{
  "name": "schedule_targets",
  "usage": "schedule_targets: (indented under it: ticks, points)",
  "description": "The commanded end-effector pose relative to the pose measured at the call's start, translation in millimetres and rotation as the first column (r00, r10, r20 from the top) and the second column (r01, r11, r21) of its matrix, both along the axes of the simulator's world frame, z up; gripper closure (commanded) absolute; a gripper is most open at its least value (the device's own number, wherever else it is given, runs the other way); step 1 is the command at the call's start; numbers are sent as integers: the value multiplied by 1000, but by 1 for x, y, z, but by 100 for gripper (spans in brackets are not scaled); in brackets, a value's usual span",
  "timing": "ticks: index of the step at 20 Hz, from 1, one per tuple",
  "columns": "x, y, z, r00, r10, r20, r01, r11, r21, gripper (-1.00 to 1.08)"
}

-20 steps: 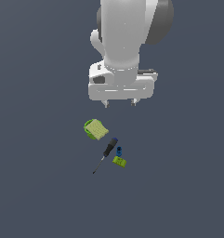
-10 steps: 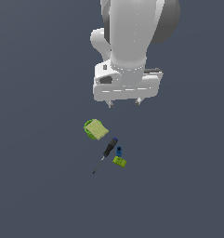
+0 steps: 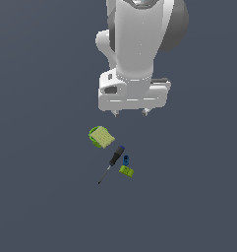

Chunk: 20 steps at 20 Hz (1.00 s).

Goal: Pick up a designated object from a clutter of objects.

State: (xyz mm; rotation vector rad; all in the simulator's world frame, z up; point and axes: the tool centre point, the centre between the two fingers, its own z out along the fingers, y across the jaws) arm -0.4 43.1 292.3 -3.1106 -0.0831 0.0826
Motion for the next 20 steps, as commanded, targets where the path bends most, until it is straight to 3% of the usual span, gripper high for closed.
schedule_targets:
  ticks: [1,10,20]
  points:
    - [5,-3,-10,1000,-27,1,27,1000,0,-92]
    - [35,-21,-75,978,-206,12,206,978,-1,-92]
    - [61,-55,-176,892,-451,36,452,892,-17,-92]
